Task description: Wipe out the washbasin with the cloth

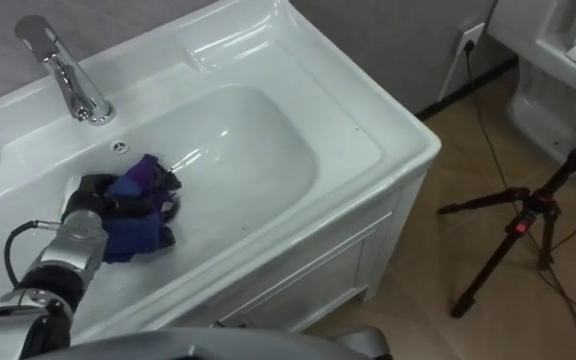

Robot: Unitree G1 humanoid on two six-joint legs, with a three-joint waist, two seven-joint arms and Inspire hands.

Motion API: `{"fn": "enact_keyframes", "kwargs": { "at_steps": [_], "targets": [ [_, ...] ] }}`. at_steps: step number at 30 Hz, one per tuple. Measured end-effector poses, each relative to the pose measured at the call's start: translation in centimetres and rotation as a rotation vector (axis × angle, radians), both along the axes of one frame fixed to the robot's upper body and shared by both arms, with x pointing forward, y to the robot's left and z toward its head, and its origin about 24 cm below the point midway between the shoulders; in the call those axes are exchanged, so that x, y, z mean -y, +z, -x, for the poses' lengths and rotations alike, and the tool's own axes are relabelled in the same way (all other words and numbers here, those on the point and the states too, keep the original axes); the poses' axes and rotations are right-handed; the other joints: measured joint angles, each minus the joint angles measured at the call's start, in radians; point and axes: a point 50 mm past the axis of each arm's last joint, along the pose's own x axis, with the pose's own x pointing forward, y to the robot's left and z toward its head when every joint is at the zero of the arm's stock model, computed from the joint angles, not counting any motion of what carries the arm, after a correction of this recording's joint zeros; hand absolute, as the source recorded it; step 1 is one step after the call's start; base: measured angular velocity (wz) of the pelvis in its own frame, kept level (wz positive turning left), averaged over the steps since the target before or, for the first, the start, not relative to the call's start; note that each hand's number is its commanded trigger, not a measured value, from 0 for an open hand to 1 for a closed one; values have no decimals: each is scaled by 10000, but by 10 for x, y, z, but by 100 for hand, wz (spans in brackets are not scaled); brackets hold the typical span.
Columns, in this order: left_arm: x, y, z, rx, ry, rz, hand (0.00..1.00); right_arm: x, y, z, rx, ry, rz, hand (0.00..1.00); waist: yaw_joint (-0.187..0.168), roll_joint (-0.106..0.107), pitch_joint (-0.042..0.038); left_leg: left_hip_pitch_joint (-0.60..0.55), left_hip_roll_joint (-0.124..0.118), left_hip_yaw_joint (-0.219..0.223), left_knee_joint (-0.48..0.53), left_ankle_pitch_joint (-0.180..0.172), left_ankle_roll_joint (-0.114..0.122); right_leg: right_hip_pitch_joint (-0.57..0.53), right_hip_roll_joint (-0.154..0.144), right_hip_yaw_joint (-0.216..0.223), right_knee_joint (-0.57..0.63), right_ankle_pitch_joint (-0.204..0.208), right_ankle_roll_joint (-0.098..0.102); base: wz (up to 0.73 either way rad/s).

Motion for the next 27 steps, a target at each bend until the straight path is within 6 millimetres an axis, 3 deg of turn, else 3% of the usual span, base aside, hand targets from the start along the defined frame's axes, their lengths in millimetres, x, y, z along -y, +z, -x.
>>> {"fn": "enact_keyframes", "kwargs": {
  "at_steps": [10,22,27],
  "targets": [
    [-7,0,7,-490,-1088,-1512,100,1,-1,-14,239,420,51,0,414,21,-27,26,-2,-162,50,9,-11,109,-24,-153,-3,-22,-20,3],
    [-27,10,31,-916,-3090,-5117,100,15,3,-24,549,829,341,0,697,210,2,-92,6,-334,43,19,-28,73,-57,-414,-37,-56,-51,4],
    [-32,15,38,-977,-3580,-5963,100,19,4,-28,575,1148,511,0,728,286,-57,-267,23,-467,41,56,-80,68,-55,-624,-172,-48,-81,8]
  ]
}}
